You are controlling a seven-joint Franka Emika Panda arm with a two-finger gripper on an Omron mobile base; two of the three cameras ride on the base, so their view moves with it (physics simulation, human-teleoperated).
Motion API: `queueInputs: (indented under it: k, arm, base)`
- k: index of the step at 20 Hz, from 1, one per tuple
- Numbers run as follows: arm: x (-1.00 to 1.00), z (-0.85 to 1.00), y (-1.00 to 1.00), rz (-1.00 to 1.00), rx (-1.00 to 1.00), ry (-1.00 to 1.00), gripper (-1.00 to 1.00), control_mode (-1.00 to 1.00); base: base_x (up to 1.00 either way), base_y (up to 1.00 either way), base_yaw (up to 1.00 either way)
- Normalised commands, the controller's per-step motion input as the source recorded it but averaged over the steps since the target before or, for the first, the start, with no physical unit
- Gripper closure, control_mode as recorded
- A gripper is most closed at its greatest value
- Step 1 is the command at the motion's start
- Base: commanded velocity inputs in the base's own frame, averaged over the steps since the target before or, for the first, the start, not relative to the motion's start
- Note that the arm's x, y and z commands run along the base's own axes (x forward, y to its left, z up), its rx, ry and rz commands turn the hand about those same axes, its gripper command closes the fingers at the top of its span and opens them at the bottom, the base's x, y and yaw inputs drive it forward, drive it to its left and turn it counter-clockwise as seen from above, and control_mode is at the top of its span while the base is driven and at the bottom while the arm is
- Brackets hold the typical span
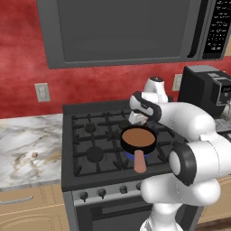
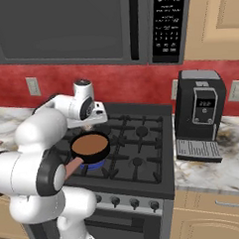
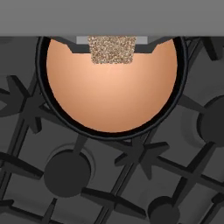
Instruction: Pick up the sugar cube(s) and place them in the saucepan with hot chocolate.
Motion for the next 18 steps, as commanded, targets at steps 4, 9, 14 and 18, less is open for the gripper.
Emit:
queueInputs:
  k: [4, 9, 14, 18]
  arm:
    - [-0.02, -0.10, -0.01, 0.00, -0.04, 0.00, 1.00, -1.00]
    - [0.00, -0.02, 0.02, 0.00, -0.01, 0.00, 1.00, -1.00]
    - [0.05, -0.24, 0.09, 0.00, -0.05, 0.01, 1.00, -1.00]
    - [0.02, -0.27, 0.02, 0.02, -0.02, 0.04, 1.00, -1.00]
  base:
    - [0.00, 0.00, 0.00]
    - [0.00, 0.00, 0.00]
    - [0.00, 0.00, 0.00]
    - [0.00, 0.00, 0.00]
